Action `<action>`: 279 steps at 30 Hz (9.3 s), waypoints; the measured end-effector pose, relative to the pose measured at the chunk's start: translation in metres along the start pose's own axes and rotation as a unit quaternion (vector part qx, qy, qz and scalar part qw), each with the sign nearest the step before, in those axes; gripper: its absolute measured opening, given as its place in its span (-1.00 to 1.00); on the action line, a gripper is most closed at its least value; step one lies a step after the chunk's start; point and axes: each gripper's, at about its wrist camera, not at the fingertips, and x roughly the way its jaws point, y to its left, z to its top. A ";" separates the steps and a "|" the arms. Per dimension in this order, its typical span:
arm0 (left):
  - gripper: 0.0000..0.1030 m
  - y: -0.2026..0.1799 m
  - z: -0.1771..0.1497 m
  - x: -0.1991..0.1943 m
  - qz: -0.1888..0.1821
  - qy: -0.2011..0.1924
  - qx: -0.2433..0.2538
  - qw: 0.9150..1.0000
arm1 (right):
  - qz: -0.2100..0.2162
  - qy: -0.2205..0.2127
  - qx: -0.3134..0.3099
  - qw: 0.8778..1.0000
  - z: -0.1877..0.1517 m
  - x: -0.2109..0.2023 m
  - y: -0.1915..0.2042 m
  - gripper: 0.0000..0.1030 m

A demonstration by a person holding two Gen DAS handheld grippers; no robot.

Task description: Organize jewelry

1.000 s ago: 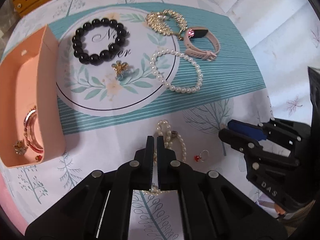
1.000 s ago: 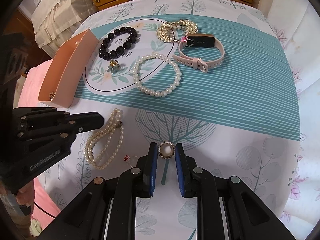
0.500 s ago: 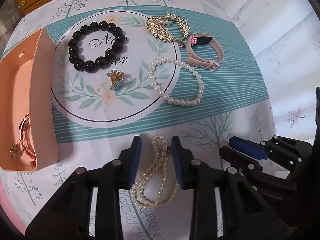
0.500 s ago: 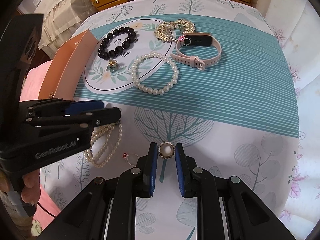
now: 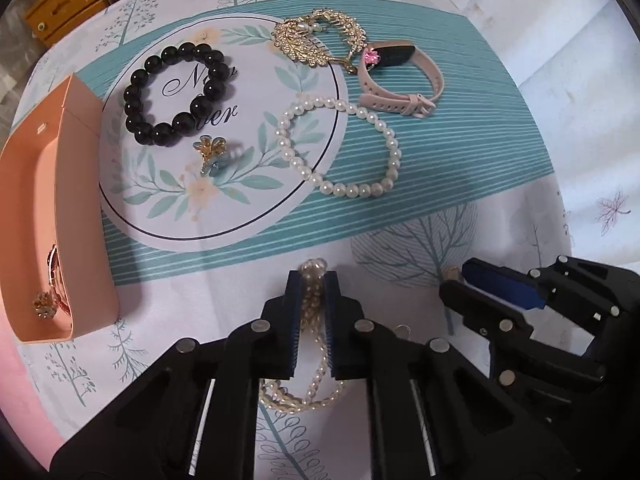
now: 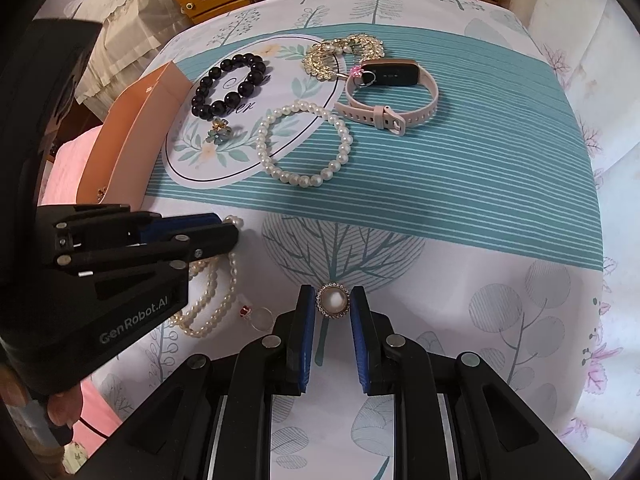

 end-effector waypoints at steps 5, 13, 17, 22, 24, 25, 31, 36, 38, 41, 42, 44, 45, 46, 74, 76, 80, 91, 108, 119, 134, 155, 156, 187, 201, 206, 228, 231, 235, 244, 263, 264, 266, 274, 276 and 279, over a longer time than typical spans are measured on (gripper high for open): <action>-1.00 0.009 -0.003 -0.004 -0.019 -0.012 -0.027 0.999 | 0.001 -0.001 0.004 1.000 -0.001 0.000 -0.004 -0.66; -1.00 0.026 -0.015 -0.019 -0.014 -0.025 -0.033 0.999 | 0.002 -0.007 0.003 1.000 -0.002 -0.003 -0.006 -0.66; -1.00 0.025 -0.025 -0.026 -0.024 -0.013 -0.014 1.000 | 0.004 -0.010 0.000 1.000 -0.002 -0.006 -0.004 -0.66; -1.00 0.017 -0.037 -0.025 -0.035 0.004 0.000 0.999 | 0.008 -0.009 0.000 1.000 -0.005 -0.009 -0.006 -0.66; -0.98 0.018 -0.041 -0.026 -0.033 0.006 0.002 0.999 | 0.009 -0.010 0.001 1.000 -0.005 -0.009 -0.007 -0.66; -0.85 0.018 -0.042 -0.026 -0.035 0.007 0.002 0.999 | 0.009 -0.010 0.001 1.000 -0.005 -0.010 -0.007 -0.66; 0.08 0.023 -0.061 -0.037 -0.036 0.000 0.006 0.999 | 0.010 -0.011 0.000 1.000 -0.007 -0.010 -0.009 -0.65; 0.08 0.024 -0.074 -0.039 -0.030 0.006 0.014 0.999 | 0.013 -0.011 0.001 1.000 -0.009 -0.010 -0.010 -0.65; 0.08 0.023 -0.080 -0.038 -0.024 0.008 0.020 0.999 | 0.014 -0.012 0.001 1.000 -0.009 -0.010 -0.010 -0.65; 0.08 0.023 -0.085 -0.036 -0.023 0.015 0.020 0.999 | 0.015 -0.012 0.000 1.000 -0.010 -0.011 -0.010 -0.65; 0.08 0.020 -0.087 -0.032 -0.021 0.017 0.019 0.999 | 0.015 -0.012 0.000 1.000 -0.010 -0.011 -0.010 -0.65; 0.08 0.019 -0.088 -0.028 -0.015 0.026 0.017 0.999 | 0.016 -0.012 -0.002 1.000 -0.010 -0.012 -0.010 -0.65; 0.08 0.019 -0.087 -0.027 -0.013 0.029 0.016 0.999 | 0.017 -0.013 -0.003 1.000 -0.011 -0.012 -0.009 -0.65; 0.08 0.018 -0.086 -0.025 -0.010 0.033 0.016 0.999 | 0.018 -0.013 -0.003 1.000 -0.012 -0.013 -0.009 -0.65; -0.87 0.003 -0.078 -0.019 -0.034 0.034 -0.014 0.999 | 0.033 -0.015 0.014 0.999 -0.013 -0.011 -0.028 -0.66; -0.87 0.005 -0.079 -0.018 -0.045 0.030 -0.026 0.998 | 0.033 -0.016 0.015 0.999 -0.013 -0.013 -0.029 -0.66; -0.87 0.015 -0.085 -0.016 -0.071 0.022 -0.053 0.996 | 0.032 -0.019 0.016 0.999 -0.014 -0.015 -0.031 -0.66; -0.87 0.035 -0.083 -0.054 -0.116 -0.037 -0.092 0.988 | 0.033 -0.024 0.010 0.999 -0.012 -0.022 -0.024 -0.65; -0.87 0.103 -0.074 -0.213 -0.126 -0.223 -0.140 0.956 | 0.052 -0.083 -0.056 0.994 0.029 -0.095 0.050 -0.65; -0.87 0.167 -0.075 -0.310 -0.080 -0.319 -0.163 0.930 | 0.083 -0.130 -0.116 0.981 0.083 -0.131 0.156 -0.65; -0.87 0.248 -0.039 -0.194 -0.046 -0.234 -0.215 0.947 | 0.076 -0.041 -0.118 0.989 0.169 0.000 0.251 -0.65; 0.24 0.281 -0.040 -0.113 -0.013 -0.162 -0.261 0.951 | 0.072 -0.028 -0.116 0.990 0.178 0.056 0.237 -0.37; 0.24 0.280 -0.041 -0.113 -0.012 -0.160 -0.264 0.951 | 0.074 -0.029 -0.118 0.990 0.175 0.052 0.236 -0.37; 0.24 0.140 -0.049 -0.118 0.039 -0.124 -0.135 0.982 | 0.073 -0.071 -0.087 0.991 0.079 -0.068 0.093 -0.36; 0.24 0.074 -0.020 -0.155 0.041 -0.160 -0.080 0.983 | 0.019 -0.123 -0.052 0.991 0.070 -0.139 0.005 -0.35; 0.24 0.055 0.000 -0.162 0.038 -0.157 -0.063 0.985 | 0.006 -0.140 -0.040 0.989 0.083 -0.163 -0.017 -0.35; 0.09 0.017 0.070 -0.021 0.024 -0.027 0.036 0.999 | -0.003 0.003 0.049 0.999 0.155 0.008 -0.089 -0.52; 0.00 0.012 0.072 -0.011 0.024 -0.017 0.052 0.998 | 0.001 0.013 0.046 0.999 0.155 0.025 -0.089 -0.70; -0.23 0.005 0.075 -0.001 0.023 -0.007 0.074 0.997 | -0.020 0.004 0.051 0.999 0.151 0.033 -0.091 -0.88; -0.33 0.005 0.080 0.013 0.023 0.006 0.094 0.995 | -0.011 -0.003 0.097 0.995 0.141 0.028 -0.122 -0.89; -0.91 0.019 0.062 -0.008 0.018 -0.039 0.056 0.998 | 0.006 -0.003 0.099 0.995 0.129 0.020 -0.121 -0.89; -0.91 0.018 0.061 -0.013 0.017 -0.043 0.055 0.997 | 0.006 -0.003 0.097 0.995 0.127 0.020 -0.119 -0.89; -0.91 0.016 0.062 -0.025 0.013 -0.051 0.051 0.997 | 0.008 -0.004 0.096 0.995 0.125 0.018 -0.115 -0.88; -0.91 0.020 0.058 -0.071 0.011 -0.093 0.036 0.995 | 0.011 -0.024 0.072 0.997 0.118 -0.009 -0.088 -0.88; -0.91 0.022 0.050 -0.086 0.011 -0.105 0.032 0.994 | 0.009 -0.031 0.064 0.997 0.117 -0.019 -0.077 -0.88; -0.91 0.034 0.041 -0.110 0.012 -0.124 0.024 0.992 | 0.009 -0.039 0.050 0.998 0.115 -0.031 -0.059 -0.88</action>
